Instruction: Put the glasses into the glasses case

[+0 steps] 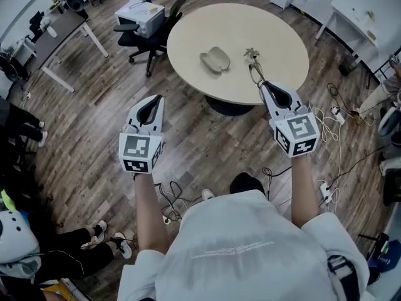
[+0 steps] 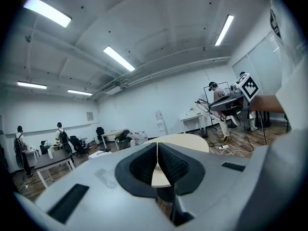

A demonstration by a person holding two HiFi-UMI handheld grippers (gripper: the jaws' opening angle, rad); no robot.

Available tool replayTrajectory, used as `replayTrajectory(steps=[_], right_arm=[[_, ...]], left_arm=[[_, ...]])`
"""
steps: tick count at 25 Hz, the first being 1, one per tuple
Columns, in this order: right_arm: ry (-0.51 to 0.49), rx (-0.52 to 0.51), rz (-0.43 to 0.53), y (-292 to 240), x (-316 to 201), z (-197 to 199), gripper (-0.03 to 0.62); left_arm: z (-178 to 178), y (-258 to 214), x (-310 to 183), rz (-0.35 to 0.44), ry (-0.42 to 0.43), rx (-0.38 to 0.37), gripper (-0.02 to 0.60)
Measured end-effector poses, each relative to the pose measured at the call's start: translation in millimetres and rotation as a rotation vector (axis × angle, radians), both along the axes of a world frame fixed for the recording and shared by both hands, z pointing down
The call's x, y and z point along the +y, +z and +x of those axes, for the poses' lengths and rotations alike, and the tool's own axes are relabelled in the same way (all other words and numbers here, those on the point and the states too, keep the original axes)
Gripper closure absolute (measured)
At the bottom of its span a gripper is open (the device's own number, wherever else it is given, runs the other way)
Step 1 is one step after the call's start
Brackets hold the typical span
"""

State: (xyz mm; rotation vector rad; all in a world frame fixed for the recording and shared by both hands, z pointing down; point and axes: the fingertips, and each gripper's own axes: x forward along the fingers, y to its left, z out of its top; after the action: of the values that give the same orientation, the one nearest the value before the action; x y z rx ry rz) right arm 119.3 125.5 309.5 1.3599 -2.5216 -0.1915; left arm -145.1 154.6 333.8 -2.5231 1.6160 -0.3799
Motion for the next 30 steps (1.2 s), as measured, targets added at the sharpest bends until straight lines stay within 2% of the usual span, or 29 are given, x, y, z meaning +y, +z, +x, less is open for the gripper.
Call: replayTrajectory(steps=[5, 10, 16, 24, 30], right_arm=[[0.018, 0.016, 0.002, 1, -22, -13, 0.577], [0.002, 0.001, 0.001, 3, -70, -18, 0.577], [-0.049, -0.014, -0.005, 13, -162, -14, 0.577], [-0.141, -0.06, -0.067, 22, -297, -12, 0.577], [-0.189, -0.073, -0.103, 32, -362, -15, 0.577]], left_arm=[[-17, 4, -23, 0.001, 0.006, 0.008, 0.566], [-20, 9, -64, -0.006, -0.019, -0.004, 0.566], [-15, 18, -143, -0.031, -0.055, -0.034, 0.566], [-2, 7, -260, -0.018, -0.148, -0.02, 0.566], [5, 14, -322, -0.05, -0.176, -0.044, 0.566]])
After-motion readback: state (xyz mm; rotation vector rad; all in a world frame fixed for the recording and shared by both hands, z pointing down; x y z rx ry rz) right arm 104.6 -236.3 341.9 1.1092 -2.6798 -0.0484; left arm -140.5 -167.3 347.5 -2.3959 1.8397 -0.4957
